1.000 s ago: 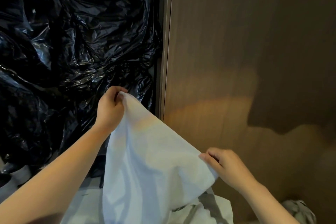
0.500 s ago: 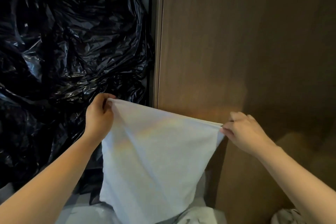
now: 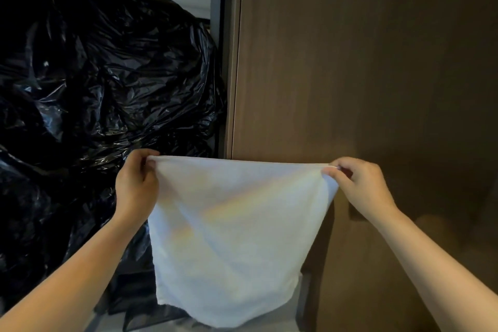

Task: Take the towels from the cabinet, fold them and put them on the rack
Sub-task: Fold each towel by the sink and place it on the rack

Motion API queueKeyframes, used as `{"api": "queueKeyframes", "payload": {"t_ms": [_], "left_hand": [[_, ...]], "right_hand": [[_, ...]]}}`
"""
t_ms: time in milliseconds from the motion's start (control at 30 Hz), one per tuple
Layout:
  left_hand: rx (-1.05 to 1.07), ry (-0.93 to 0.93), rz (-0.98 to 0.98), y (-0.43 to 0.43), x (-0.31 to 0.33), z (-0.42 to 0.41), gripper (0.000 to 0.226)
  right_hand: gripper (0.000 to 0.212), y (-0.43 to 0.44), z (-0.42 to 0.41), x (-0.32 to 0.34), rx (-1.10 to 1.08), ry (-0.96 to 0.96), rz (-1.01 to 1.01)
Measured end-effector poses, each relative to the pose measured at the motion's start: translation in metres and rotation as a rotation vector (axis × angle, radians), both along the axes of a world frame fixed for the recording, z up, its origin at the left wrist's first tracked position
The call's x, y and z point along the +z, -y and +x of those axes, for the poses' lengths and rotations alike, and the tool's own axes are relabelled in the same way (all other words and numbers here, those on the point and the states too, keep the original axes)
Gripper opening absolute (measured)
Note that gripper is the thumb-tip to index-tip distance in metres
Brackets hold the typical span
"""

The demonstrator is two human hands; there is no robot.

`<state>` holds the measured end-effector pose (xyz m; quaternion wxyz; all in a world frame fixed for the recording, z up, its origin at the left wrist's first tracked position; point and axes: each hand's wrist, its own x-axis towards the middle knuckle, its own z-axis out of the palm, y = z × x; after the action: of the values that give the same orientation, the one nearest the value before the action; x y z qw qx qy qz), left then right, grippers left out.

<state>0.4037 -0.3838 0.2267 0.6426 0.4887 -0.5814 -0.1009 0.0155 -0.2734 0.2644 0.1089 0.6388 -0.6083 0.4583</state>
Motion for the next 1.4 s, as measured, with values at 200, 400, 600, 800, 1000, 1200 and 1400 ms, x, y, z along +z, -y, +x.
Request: {"api": "queueKeyframes", "payload": {"t_ms": [200, 400, 600, 800, 1000, 1200, 1400], "left_hand": [[-0.017, -0.022, 0.042, -0.005, -0.009, -0.001, 0.019], [-0.066, -0.004, 0.090, -0.007, -0.024, 0.001, 0.020], [-0.058, 0.119, 0.209, -0.015, -0.055, 0.010, 0.021], [-0.193, 0.124, 0.392, -0.054, -0.076, -0.004, 0.027], [-0.292, 0.308, 0.356, -0.096, -0.073, -0.050, 0.022], [-0.569, 0.275, 0.394, -0.110, -0.073, -0.076, 0.075], [-0.655, 0.301, 0.399, -0.101, -0.080, -0.076, 0.028]], "right_hand": [[0.016, 0.005, 0.002, -0.019, 0.003, 0.130, 0.049], [0.012, 0.009, 0.009, -0.036, -0.002, 0.212, 0.091], [0.015, 0.010, 0.014, -0.054, 0.022, 0.287, 0.084], [0.013, 0.005, 0.038, -0.078, 0.121, 0.301, 0.196], [0.008, -0.007, 0.089, -0.070, 0.390, 0.412, 0.248], [0.007, -0.018, 0.126, -0.061, 0.640, 0.457, 0.313], [0.005, -0.025, 0.129, -0.066, 0.617, 0.530, 0.315]]}}
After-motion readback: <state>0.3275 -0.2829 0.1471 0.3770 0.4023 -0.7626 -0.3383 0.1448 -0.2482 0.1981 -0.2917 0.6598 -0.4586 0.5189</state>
